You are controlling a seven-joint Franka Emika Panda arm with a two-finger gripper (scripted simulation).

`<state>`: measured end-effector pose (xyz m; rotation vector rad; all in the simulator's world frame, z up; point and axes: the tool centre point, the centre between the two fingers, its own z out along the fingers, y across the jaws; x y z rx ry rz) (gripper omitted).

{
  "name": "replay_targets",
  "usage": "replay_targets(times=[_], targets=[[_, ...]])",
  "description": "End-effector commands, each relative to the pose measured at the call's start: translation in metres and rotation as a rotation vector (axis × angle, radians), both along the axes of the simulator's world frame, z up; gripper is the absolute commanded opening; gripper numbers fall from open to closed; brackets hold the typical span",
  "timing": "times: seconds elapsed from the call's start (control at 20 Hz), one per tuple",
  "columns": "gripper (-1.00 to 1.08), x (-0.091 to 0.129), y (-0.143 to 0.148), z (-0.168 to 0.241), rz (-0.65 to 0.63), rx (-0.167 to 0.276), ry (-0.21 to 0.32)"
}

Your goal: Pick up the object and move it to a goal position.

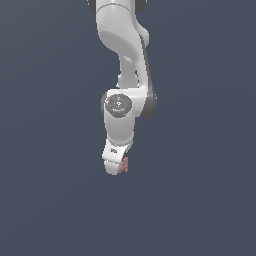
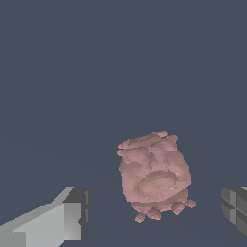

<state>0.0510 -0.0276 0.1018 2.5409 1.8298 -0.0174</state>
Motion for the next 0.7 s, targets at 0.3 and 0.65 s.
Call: replay_targets(times=[0.3,0.65], targets=[[1.00,0.0061,-0.0069,-0.0088,0.180,0.010,0.000],[1.00,0.0086,-0.0101,-0.0125,0.257,0.014,-0.001]])
